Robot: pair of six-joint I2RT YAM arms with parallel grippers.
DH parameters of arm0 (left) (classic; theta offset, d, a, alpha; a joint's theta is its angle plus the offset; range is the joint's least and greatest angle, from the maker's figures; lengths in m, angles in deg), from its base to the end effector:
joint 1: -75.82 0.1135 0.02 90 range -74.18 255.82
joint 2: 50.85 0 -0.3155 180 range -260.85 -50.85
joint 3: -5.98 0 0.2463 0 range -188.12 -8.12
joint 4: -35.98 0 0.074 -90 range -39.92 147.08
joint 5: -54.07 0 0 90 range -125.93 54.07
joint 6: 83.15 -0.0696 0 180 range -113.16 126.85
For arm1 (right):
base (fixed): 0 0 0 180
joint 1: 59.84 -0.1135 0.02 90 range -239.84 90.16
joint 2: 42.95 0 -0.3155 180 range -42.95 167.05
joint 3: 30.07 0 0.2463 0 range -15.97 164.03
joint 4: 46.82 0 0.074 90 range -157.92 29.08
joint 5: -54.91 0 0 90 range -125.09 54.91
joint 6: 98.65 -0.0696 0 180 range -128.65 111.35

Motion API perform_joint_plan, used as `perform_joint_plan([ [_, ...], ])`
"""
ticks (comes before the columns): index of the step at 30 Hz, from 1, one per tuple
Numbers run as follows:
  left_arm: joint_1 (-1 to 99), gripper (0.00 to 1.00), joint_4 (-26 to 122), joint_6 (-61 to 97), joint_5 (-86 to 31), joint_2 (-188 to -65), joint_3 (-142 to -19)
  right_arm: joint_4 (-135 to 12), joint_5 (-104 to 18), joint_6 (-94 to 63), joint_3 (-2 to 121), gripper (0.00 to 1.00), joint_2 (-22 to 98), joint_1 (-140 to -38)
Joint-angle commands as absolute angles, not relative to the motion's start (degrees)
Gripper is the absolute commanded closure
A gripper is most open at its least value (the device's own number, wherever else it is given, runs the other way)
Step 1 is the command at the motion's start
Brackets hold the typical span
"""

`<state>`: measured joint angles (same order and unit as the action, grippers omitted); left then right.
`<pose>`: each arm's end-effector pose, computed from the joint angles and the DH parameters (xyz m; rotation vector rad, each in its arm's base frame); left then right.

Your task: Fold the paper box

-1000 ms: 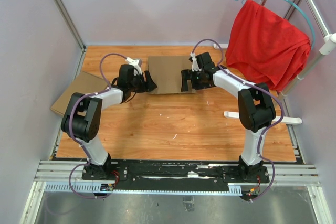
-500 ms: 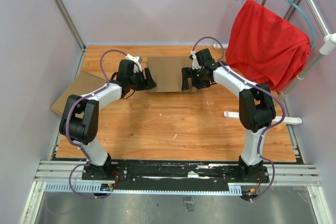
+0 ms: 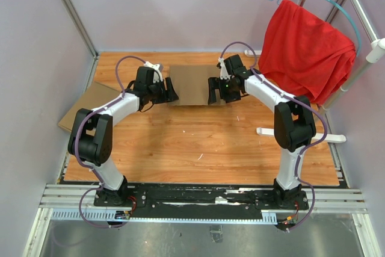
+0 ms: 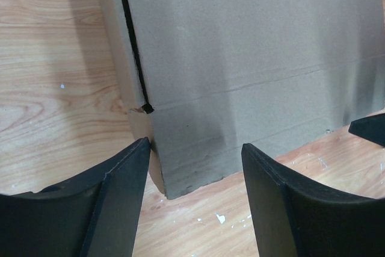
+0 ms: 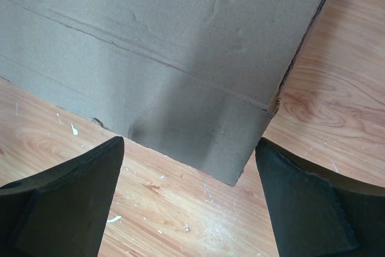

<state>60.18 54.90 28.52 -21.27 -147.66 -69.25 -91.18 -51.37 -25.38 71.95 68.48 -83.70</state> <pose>0.3746 -0.1232 0.2444 0.0154 2.3301 -0.6265 0.4141 0.2045 0.2533 -0.2801 2.5598 0.6370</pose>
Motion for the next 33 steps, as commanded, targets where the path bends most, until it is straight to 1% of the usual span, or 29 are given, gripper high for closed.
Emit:
perform_joint_plan([
  [1,59.6,0.33,55.3,28.5,-20.2,-146.7,-70.6,-92.5,-53.9,-26.5,74.2,0.09,66.9,-84.1],
  [10,59.6,0.34,54.1,29.2,-18.5,-147.3,-70.0,-92.6,-55.1,-27.0,74.3,0.1,66.6,-83.8],
  [33,59.6,0.36,50.8,29.4,-18.3,-150.9,-68.2,-88.4,-50.9,-25.7,70.6,0.11,70.2,-83.3],
])
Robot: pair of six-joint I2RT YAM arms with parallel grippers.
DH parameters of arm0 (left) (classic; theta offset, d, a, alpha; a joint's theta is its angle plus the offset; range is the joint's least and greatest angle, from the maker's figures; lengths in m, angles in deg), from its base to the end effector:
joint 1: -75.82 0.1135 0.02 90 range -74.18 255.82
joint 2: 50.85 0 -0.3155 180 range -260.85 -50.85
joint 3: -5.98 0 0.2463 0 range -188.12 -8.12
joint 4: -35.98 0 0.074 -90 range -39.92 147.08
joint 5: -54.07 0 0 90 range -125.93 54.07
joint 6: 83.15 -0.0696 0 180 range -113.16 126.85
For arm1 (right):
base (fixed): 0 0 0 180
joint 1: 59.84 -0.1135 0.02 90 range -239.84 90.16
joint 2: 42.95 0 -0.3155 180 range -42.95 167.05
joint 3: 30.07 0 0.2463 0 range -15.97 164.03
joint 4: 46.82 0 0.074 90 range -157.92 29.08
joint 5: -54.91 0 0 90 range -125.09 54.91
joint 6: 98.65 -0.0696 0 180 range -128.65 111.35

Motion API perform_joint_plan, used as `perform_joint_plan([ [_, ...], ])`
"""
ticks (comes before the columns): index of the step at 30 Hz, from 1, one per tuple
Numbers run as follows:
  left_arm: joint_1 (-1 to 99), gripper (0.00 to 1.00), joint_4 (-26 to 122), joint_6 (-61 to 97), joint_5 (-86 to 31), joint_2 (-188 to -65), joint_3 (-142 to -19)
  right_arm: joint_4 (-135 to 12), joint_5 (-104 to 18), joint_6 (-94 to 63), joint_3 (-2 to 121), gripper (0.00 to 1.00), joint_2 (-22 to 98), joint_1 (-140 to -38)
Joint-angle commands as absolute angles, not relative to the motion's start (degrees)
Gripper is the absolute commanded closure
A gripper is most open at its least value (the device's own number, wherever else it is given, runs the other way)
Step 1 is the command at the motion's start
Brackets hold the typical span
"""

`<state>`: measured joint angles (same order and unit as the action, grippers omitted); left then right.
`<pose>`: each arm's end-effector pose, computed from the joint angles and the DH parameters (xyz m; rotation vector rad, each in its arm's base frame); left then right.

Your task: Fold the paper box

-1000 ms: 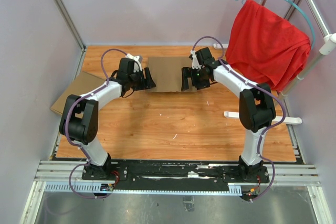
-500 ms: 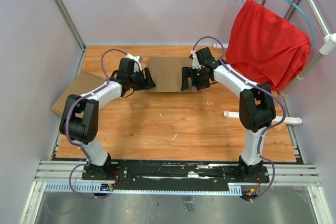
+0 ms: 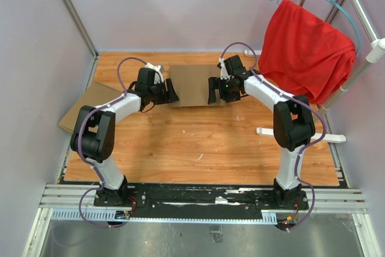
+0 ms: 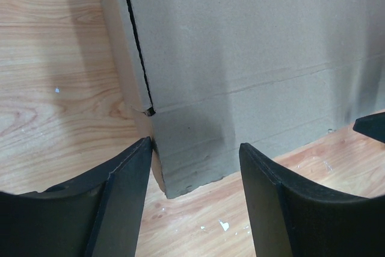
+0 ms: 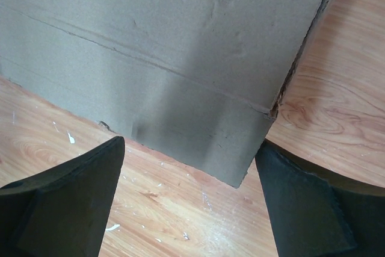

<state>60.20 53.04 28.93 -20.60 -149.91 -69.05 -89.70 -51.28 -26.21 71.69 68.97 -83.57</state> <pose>0.3812 -0.1257 0.2320 0.0111 2.3423 -0.6413 0.4178 0.2049 0.2502 -0.2594 2.5508 0.6427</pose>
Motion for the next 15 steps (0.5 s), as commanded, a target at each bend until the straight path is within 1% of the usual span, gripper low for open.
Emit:
perform_joint_plan([
  [1,59.6,0.36,50.8,29.4,-18.3,-150.9,-68.2,-88.4,-51.0,-25.6,70.5,0.11,70.2,-83.2],
  [8,59.6,0.36,50.5,29.3,-18.4,-151.4,-68.2,-87.2,-51.0,-25.7,69.5,0.12,72.5,-83.0],
  [15,59.7,0.36,50.5,28.6,-19.4,-151.5,-67.7,-86.0,-50.6,-25.8,68.2,0.11,72.4,-82.9],
])
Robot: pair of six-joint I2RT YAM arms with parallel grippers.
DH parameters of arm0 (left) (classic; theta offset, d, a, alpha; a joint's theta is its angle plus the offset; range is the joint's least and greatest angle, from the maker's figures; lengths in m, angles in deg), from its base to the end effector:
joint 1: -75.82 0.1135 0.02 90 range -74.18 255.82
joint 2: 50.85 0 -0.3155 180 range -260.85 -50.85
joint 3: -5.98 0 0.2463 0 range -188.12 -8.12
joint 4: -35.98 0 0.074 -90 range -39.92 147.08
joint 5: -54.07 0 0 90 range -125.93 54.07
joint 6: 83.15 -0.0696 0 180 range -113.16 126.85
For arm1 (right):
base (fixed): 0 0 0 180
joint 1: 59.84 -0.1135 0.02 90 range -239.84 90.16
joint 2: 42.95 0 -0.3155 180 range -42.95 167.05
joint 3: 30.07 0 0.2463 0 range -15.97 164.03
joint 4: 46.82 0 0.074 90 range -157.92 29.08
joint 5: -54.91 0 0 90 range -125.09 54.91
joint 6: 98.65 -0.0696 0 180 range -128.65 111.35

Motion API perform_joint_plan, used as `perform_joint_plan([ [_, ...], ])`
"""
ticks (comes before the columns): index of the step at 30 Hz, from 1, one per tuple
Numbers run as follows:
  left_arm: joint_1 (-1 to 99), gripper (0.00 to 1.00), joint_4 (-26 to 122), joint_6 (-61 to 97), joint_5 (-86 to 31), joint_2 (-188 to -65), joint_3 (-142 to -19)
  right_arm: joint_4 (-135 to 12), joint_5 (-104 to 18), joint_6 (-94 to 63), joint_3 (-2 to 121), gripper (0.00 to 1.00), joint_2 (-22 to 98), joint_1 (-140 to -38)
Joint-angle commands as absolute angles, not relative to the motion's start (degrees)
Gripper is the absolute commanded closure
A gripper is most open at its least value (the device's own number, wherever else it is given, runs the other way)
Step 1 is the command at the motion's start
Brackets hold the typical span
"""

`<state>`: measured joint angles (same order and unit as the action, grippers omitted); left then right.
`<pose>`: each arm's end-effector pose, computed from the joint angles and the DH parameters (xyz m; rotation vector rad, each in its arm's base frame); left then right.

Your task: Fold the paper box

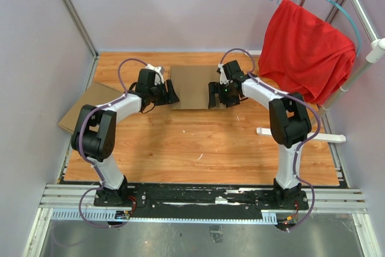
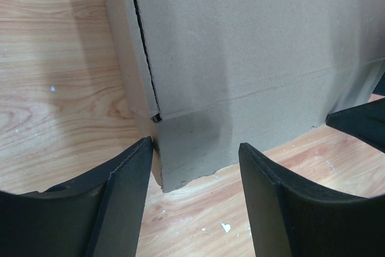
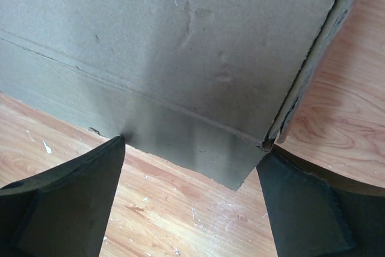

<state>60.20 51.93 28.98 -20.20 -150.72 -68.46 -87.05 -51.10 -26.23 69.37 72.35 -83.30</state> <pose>0.3824 -0.1265 0.2254 0.0129 2.3480 -0.6488 0.4238 0.2049 0.2145 -0.2460 2.6053 0.6238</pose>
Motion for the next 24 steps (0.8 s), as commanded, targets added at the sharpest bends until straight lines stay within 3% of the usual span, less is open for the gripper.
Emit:
perform_joint_plan([
  [1,59.6,0.36,50.6,28.5,-19.8,-151.5,-67.5,-85.8,-50.4,-25.8,68.0,0.11,72.2,-82.9],
  [13,59.6,0.37,51.1,27.2,-25.8,-150.8,-64.3,-86.1,-45.7,-24.6,65.8,0.08,68.8,-82.9],
  [24,58.6,0.37,42.8,29.0,-34.3,-152.5,-62.3,-81.6,-45.2,-22.0,64.5,0.1,66.9,-82.9],
])
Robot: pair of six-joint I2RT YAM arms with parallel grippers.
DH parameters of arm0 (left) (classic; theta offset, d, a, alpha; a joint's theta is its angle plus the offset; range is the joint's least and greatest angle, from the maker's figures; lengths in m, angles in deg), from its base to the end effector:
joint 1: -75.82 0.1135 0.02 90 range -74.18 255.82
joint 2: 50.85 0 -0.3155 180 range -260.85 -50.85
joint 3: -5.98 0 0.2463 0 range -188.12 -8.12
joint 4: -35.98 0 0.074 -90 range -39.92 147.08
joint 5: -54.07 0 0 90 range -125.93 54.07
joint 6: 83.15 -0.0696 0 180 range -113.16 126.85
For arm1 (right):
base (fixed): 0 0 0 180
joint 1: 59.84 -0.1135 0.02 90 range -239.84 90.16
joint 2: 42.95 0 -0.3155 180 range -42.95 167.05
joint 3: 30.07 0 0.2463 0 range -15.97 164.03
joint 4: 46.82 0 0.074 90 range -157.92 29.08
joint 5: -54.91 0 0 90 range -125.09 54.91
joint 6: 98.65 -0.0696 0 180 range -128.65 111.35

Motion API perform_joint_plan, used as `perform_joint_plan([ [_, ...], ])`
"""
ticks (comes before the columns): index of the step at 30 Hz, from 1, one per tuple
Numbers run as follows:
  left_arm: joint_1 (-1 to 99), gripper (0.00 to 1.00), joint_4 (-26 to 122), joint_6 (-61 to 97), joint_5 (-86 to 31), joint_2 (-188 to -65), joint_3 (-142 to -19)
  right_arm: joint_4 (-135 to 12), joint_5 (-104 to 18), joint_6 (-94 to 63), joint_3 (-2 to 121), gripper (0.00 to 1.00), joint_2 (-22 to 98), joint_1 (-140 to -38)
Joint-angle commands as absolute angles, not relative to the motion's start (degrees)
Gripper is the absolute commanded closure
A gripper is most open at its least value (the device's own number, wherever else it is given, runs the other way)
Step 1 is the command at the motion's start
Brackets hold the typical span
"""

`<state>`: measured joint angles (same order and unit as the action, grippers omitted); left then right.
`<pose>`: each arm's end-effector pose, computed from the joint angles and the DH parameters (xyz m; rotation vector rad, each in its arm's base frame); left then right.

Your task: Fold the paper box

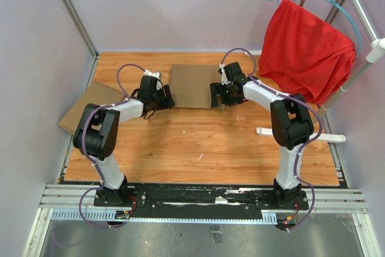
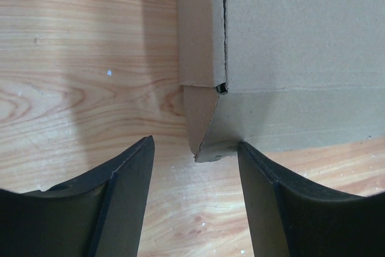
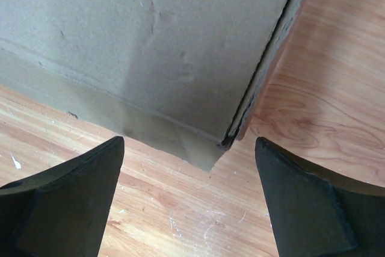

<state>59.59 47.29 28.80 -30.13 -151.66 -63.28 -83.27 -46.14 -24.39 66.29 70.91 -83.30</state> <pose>0.3764 -0.1169 0.1971 -0.0656 2.3570 -0.4492 0.4224 0.1979 0.2129 -0.2532 2.5533 0.5136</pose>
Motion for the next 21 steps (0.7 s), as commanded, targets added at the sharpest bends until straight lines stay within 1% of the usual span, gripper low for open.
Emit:
perform_joint_plan([
  [1,58.5,0.37,42.0,29.1,-34.5,-152.1,-61.5,-81.6,-45.2,-21.5,64.2,0.1,65.3,-82.9],
  [3,58.5,0.37,39.5,28.8,-34.4,-150.8,-59.6,-81.4,-45.7,-20.0,64.4,0.14,62.4,-82.9],
  [6,58.4,0.37,36.6,28.0,-34.9,-148.7,-57.2,-80.4,-46.2,-17.9,67.7,0.22,60.6,-82.6],
  [9,58.4,0.37,35.7,27.1,-35.1,-147.2,-56.4,-78.2,-43.5,-17.4,73.9,0.23,63.8,-81.5],
  [10,58.4,0.37,35.5,26.9,-35.1,-146.6,-56.3,-78.0,-44.3,-17.6,76.6,0.2,65.8,-80.7],
  [12,58.4,0.37,34.6,26.8,-35.0,-145.2,-55.5,-77.6,-46.4,-18.2,83.0,0.08,70.8,-79.4],
  [13,58.4,0.37,33.9,26.8,-35.0,-144.5,-54.9,-77.8,-47.0,-18.6,86.5,0.05,74.1,-78.9],
  [14,58.4,0.37,33.0,27.0,-35.0,-143.8,-54.3,-77.9,-47.3,-18.9,90.2,0.04,77.8,-78.6],
  [21,58.5,0.38,21.3,29.9,-28.5,-139.8,-47.2,-70.7,-46.2,-21.9,108.6,0.16,96.1,-77.7],
])
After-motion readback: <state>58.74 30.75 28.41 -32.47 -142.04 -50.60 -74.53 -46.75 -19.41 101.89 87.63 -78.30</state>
